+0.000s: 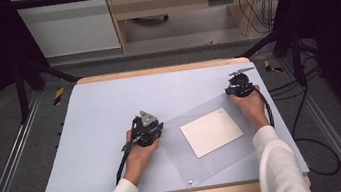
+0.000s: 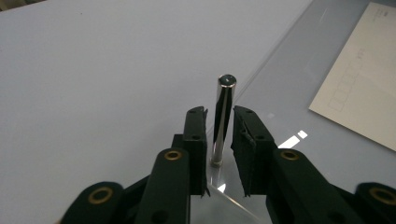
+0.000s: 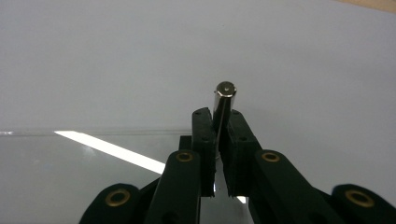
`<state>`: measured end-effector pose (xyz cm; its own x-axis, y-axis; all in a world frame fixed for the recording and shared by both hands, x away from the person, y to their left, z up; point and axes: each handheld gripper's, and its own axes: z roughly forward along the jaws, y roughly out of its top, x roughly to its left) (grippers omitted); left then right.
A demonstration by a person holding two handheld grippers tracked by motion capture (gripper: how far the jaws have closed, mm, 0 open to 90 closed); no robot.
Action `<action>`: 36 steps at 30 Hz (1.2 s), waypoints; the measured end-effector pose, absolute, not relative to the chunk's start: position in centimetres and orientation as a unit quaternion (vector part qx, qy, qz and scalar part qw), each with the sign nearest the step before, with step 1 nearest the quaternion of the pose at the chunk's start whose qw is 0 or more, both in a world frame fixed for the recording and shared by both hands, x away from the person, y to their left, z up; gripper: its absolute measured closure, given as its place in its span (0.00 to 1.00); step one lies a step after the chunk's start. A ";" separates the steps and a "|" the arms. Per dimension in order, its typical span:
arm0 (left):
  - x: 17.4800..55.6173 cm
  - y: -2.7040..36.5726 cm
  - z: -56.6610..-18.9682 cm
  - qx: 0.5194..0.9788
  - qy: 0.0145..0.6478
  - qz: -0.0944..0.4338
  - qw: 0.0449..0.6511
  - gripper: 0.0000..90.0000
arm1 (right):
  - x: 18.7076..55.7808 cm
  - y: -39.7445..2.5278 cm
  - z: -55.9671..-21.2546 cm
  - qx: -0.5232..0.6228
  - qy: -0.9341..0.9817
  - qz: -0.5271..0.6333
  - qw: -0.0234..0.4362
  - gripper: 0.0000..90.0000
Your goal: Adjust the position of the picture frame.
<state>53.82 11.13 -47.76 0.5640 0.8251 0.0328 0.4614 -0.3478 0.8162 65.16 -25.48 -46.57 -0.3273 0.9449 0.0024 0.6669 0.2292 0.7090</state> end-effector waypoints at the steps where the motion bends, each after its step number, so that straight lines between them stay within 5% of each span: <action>1: 53.9 11.1 -47.8 0.790 0.408 0.227 0.398 0.88 | 65.2 -25.5 -46.6 0.536 0.752 0.313 0.222 0.94; 36: 54.6 11.4 -47.6 0.789 0.422 0.192 0.402 0.93 | 65.3 -25.1 -46.5 0.534 0.752 0.307 0.234 0.95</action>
<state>54.64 11.43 -47.57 0.5699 0.8209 -0.0360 0.5115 -0.3202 0.7974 65.32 -25.14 -46.49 -0.3207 0.9469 -0.0242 0.6598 0.2417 0.7115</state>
